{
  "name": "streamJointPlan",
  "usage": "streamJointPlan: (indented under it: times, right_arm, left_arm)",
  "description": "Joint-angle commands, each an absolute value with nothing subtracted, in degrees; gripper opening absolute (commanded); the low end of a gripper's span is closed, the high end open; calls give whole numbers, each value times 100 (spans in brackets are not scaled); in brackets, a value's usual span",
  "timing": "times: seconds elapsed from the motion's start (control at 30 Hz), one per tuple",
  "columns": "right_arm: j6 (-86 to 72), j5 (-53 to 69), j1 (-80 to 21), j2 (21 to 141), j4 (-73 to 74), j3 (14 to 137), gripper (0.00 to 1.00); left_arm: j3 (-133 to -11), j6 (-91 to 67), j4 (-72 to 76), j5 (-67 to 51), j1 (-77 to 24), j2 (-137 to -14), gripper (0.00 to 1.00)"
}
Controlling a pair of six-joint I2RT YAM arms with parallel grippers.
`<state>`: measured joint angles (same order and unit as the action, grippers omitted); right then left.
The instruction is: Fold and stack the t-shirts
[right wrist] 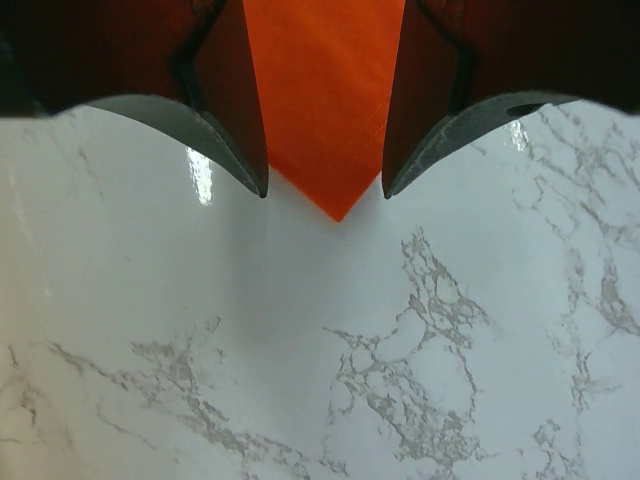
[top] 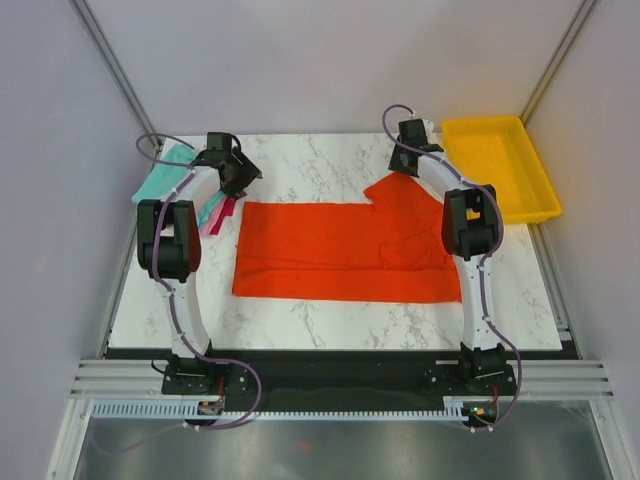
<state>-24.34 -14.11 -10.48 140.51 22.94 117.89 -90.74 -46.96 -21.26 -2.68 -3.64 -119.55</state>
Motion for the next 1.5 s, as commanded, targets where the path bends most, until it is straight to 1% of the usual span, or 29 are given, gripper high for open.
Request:
streamJointPlan:
  times: [0.0, 0.1, 0.17, 0.2, 0.3, 0.33, 0.4, 0.43, 0.5, 0.67, 0.73, 0.83, 1.07, 1.13, 1.17, 1.27, 1.3, 1.37, 1.4, 1.47]
  right_arm:
    - [-2110, -1758, -1125, 14369, 2391, 12383, 57]
    - [-1935, -1907, -1160, 14563, 2408, 12533, 52]
    - [-1838, -2003, -1160, 14607, 2443, 12551, 44]
    - [-1837, -2030, -1160, 14590, 2452, 12499, 44]
    - [-1889, -2021, -1160, 14424, 2470, 12253, 24]
    - [-1907, -2013, -1160, 14371, 2470, 12139, 14]
    - [-1925, -2021, -1160, 14247, 2452, 12094, 9]
    - [-1916, -2074, -1169, 14221, 2443, 12085, 3]
    - [-1925, -2170, -1152, 14186, 2443, 12137, 0]
    - [-2126, -2013, -985, 14107, 2426, 12182, 0]
    - [-2171, -1899, -958, 14071, 2339, 12094, 0]
    - [-2259, -1784, -949, 14036, 2224, 11971, 0]
    - [-2285, -1767, -949, 13966, 2206, 11865, 0]
    - [-2294, -1775, -958, 13931, 2180, 11804, 0]
    - [-2294, -1775, -958, 13878, 2180, 11786, 0]
    - [-2276, -1845, -949, 13808, 2162, 11725, 0]
    - [-2276, -1863, -941, 13782, 2153, 11716, 0]
    - [-2285, -1916, -932, 13711, 2153, 11663, 0]
    - [-2311, -1933, -923, 13694, 2136, 11646, 0]
    - [-2442, -1881, -862, 13589, 2136, 11567, 0]
  left_arm:
    - [-9439, -4333, -2101, 132, -387, -11892, 73]
    - [-9448, -4254, -2118, 211, -387, -11944, 74]
    - [-9405, -4219, -2127, 237, -387, -11997, 73]
    - [-9361, -4219, -2153, 237, -387, -11997, 73]
    - [-9098, -4227, -2162, 246, -387, -11953, 73]
    - [-9027, -4228, -2162, 263, -387, -11936, 73]
    - [-8895, -4201, -2145, 316, -395, -11883, 73]
    - [-8886, -4158, -2145, 334, -396, -11874, 73]
    - [-8912, -4122, -2153, 351, -396, -11926, 72]
    - [-8991, -4043, -2153, 395, -396, -12050, 68]
    - [-9052, -4026, -2153, 466, -396, -12137, 66]
    - [-9105, -3982, -2153, 466, -396, -12260, 60]
    - [-8886, -4025, -2153, 597, -396, -12340, 59]
    - [-8859, -4025, -2153, 615, -396, -12349, 50]
    - [-8851, -4025, -2153, 580, -404, -12349, 40]
    - [-8859, -4025, -2153, 580, -422, -12314, 28]
    - [-8859, -4008, -2153, 571, -431, -12279, 16]
    - [-8859, -4008, -2153, 580, -448, -12252, 5]
    - [-8868, -4017, -2145, 589, -448, -12217, 2]
    - [-8868, -4034, -2145, 615, -457, -12173, 2]
